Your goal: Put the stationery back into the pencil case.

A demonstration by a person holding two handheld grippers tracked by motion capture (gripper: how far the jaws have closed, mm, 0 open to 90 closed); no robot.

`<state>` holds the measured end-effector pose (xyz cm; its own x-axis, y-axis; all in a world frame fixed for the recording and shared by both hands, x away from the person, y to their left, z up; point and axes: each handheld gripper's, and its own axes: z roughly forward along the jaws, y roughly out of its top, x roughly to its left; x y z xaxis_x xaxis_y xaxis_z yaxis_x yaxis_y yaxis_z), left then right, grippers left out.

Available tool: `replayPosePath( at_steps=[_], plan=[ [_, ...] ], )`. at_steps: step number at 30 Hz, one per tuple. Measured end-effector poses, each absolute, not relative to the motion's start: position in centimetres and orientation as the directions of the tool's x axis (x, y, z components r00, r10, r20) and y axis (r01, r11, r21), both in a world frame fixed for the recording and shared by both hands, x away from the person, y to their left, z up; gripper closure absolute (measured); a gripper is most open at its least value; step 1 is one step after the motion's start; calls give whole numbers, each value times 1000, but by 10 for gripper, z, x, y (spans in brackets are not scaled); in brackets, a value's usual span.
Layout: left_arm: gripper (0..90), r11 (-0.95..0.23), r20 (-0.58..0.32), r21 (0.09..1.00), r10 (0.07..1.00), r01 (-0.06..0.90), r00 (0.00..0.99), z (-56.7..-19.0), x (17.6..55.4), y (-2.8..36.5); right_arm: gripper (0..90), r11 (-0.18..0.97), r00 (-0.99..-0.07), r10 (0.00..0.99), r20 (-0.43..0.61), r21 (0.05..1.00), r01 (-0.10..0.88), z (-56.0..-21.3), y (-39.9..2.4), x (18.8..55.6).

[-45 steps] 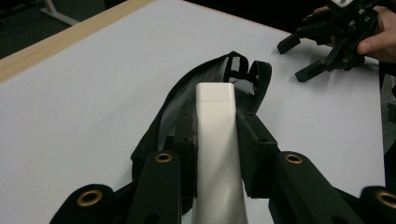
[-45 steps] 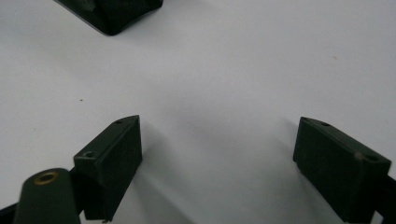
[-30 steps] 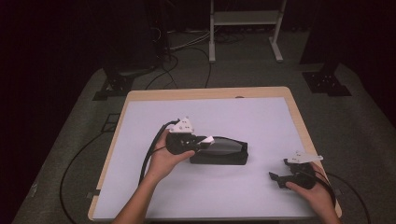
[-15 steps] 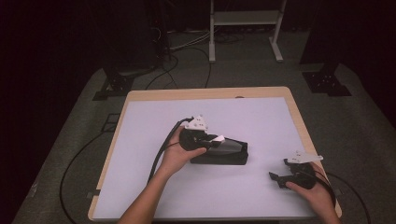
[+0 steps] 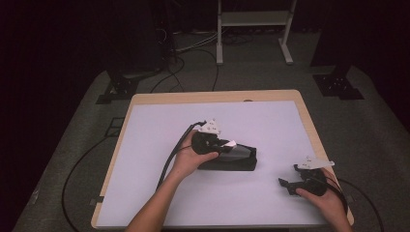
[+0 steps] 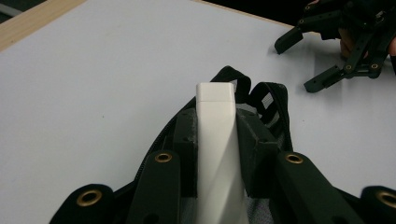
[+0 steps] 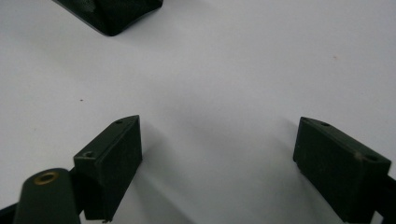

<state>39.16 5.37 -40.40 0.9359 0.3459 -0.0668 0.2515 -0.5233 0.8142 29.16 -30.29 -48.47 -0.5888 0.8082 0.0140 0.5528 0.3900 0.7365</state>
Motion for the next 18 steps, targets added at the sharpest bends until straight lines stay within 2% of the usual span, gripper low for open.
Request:
replayPosePath(
  at_steps=[18],
  plan=[
    [700, -514, -80, 816, 351, 263, 933, -404, 396, 57, 144, 389, -589, 808, 14, 737, 553, -485, -303, 292]
  ],
)
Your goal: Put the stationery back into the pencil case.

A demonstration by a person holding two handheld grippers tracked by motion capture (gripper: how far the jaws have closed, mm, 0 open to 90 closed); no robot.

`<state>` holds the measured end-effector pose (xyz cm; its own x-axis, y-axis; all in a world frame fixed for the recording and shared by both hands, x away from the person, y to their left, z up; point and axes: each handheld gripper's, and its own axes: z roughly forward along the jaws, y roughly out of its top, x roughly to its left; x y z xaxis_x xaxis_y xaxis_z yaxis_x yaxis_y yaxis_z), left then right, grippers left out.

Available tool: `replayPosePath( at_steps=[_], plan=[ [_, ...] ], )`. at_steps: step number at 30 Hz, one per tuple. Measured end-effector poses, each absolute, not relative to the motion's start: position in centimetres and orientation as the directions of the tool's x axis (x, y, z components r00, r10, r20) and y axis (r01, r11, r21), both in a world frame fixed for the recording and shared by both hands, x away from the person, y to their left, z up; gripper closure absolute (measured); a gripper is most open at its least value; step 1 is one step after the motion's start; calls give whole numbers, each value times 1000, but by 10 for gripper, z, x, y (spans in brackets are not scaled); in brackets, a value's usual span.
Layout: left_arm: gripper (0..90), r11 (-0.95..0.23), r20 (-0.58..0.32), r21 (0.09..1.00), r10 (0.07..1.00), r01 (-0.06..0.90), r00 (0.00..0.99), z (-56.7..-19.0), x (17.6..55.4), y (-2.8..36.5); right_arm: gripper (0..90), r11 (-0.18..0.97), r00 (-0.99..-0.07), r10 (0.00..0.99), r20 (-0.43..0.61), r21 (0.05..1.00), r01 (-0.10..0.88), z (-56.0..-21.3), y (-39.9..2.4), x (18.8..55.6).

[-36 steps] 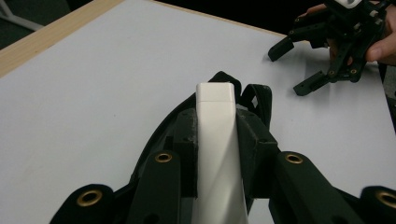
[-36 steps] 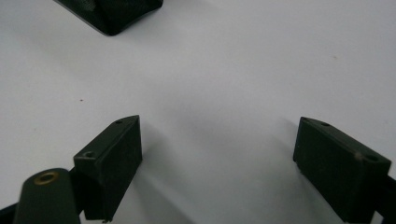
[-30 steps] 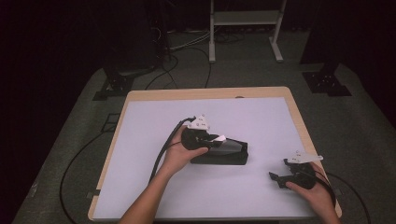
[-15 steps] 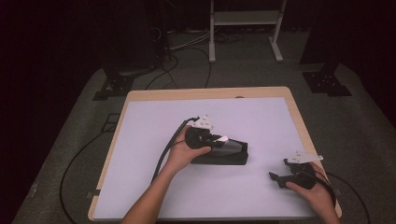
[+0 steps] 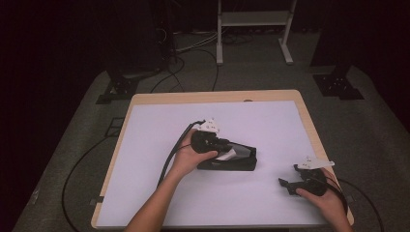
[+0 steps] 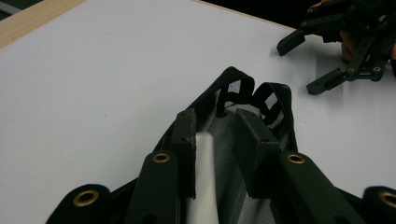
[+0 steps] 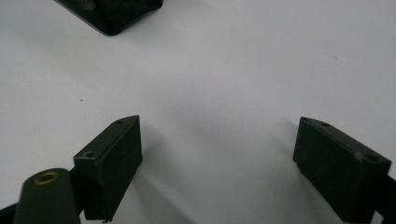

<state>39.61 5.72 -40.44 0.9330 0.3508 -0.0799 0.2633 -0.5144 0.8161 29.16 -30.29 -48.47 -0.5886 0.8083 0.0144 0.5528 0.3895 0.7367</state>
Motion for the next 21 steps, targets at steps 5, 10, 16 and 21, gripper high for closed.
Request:
replayPosePath(
  at_steps=[5, 10, 16, 21],
  plan=[
    [703, -511, -75, 817, 365, 267, 928, -401, 393, 64, 144, 390, -589, 808, 14, 737, 553, -485, -303, 292],
    [647, -502, -80, 813, 405, 295, 911, -397, 386, 75, 144, 390, -589, 808, 14, 736, 553, -485, -303, 292],
    [513, -483, -81, 808, 477, 338, 875, -392, 377, 91, 144, 389, -588, 809, 15, 737, 553, -485, -303, 291],
    [380, -466, -70, 808, 532, 361, 844, -391, 369, 105, 145, 388, -588, 809, 16, 737, 553, -485, -303, 291]
  ],
)
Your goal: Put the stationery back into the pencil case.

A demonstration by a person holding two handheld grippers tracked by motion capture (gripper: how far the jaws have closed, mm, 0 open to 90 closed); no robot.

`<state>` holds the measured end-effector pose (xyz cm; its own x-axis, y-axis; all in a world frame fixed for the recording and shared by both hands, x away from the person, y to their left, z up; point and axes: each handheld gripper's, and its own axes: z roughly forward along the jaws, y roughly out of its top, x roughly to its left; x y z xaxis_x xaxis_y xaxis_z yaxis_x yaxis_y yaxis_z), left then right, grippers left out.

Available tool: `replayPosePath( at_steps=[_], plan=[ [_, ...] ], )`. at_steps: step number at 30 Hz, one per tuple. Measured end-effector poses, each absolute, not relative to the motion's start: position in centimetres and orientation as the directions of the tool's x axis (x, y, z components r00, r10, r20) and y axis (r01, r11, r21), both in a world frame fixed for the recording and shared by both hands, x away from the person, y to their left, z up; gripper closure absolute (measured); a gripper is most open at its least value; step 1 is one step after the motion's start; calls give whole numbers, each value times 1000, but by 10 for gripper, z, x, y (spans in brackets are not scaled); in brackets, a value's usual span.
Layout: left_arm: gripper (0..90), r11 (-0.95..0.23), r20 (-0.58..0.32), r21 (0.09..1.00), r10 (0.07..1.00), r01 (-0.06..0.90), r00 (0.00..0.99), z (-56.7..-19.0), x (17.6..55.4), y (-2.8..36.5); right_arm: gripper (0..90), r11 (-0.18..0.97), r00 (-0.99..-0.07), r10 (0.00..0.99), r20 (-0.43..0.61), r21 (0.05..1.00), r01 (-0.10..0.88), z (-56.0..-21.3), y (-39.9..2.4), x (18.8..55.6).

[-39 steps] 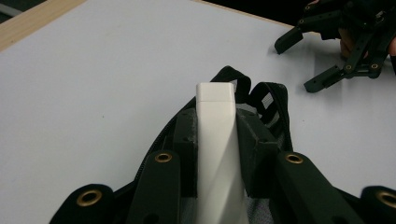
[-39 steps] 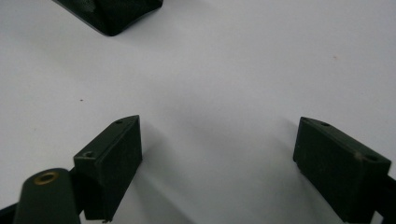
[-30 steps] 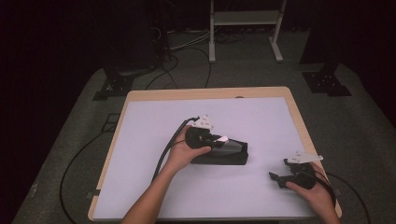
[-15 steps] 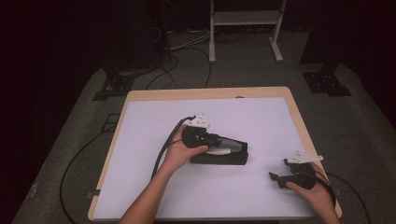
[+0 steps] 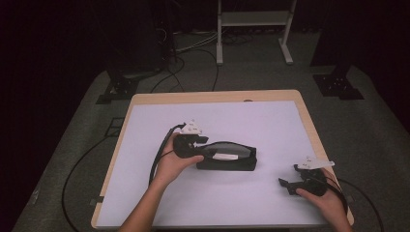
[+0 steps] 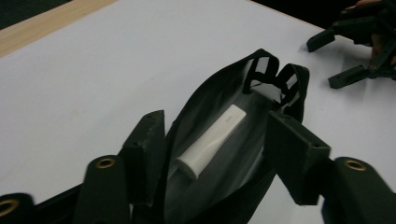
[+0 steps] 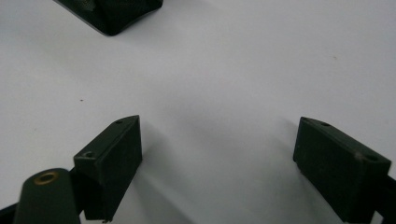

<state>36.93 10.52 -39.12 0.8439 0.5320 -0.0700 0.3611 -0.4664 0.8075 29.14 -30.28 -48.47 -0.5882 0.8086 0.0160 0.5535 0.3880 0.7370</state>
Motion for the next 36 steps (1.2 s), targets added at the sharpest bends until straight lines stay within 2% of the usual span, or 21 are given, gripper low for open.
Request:
replayPosePath(
  at_steps=[4, 7, 8, 18, 36],
  plan=[
    [284, -452, -61, 811, 566, 371, 822, -390, 363, 116, 144, 389, -589, 808, 15, 736, 554, -485, -303, 291],
    [261, -457, -52, 808, 574, 372, 818, -388, 360, 120, 144, 389, -588, 808, 16, 736, 554, -485, -303, 291],
    [221, -451, -53, 809, 581, 376, 812, -388, 359, 122, 144, 389, -588, 808, 15, 736, 554, -485, -303, 291],
    [103, -448, -22, 806, 631, 387, 776, -390, 341, 138, 145, 389, -588, 809, 15, 737, 553, -485, -303, 291],
    [82, -394, -30, 797, 732, 458, 681, -404, 308, 183, 144, 388, -587, 809, 14, 737, 553, -485, -303, 291]
  ],
)
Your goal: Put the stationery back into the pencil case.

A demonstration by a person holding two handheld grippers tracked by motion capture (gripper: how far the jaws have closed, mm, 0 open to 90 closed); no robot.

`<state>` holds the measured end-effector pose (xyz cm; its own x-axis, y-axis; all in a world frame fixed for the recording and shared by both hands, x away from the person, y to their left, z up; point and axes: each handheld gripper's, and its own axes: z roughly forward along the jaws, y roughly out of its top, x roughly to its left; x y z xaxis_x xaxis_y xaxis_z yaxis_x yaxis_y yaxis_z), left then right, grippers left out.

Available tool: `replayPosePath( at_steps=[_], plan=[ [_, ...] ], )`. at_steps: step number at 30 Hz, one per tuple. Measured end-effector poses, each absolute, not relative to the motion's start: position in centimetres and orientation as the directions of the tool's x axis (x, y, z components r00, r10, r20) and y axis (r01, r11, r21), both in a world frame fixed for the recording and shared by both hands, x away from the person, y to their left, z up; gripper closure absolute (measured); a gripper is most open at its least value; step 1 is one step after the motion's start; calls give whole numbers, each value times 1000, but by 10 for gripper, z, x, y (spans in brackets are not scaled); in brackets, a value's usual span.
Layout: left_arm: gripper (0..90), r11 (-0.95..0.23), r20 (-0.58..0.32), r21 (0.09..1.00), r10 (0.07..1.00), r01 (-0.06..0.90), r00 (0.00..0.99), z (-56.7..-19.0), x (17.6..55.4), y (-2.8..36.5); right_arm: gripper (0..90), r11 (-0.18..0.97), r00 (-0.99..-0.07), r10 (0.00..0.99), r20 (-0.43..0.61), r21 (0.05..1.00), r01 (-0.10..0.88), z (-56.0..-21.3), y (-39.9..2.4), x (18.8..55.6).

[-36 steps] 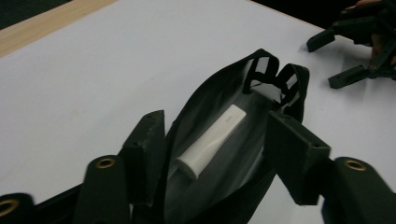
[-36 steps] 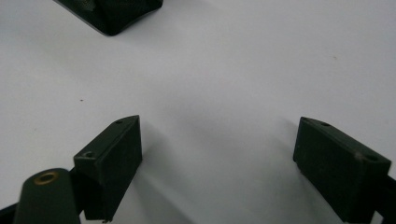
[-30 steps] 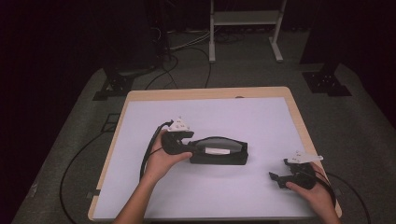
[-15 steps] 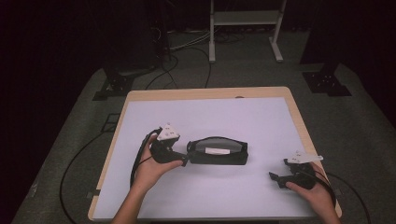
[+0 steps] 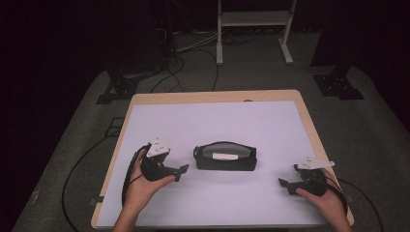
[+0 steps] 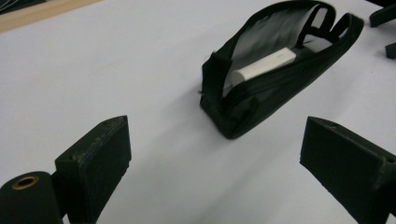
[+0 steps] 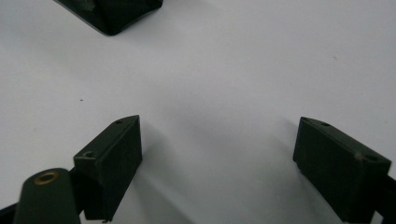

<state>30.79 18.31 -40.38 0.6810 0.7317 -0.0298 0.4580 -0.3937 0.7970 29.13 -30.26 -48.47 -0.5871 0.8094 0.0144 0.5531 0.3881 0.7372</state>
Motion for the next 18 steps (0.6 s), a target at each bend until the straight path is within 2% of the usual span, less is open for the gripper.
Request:
replayPosePath(
  at_steps=[18],
  plan=[
    [82, -395, -21, 782, 757, 482, 653, -426, 286, 207, 144, 389, -587, 809, 13, 737, 552, -485, -303, 291]
  ],
)
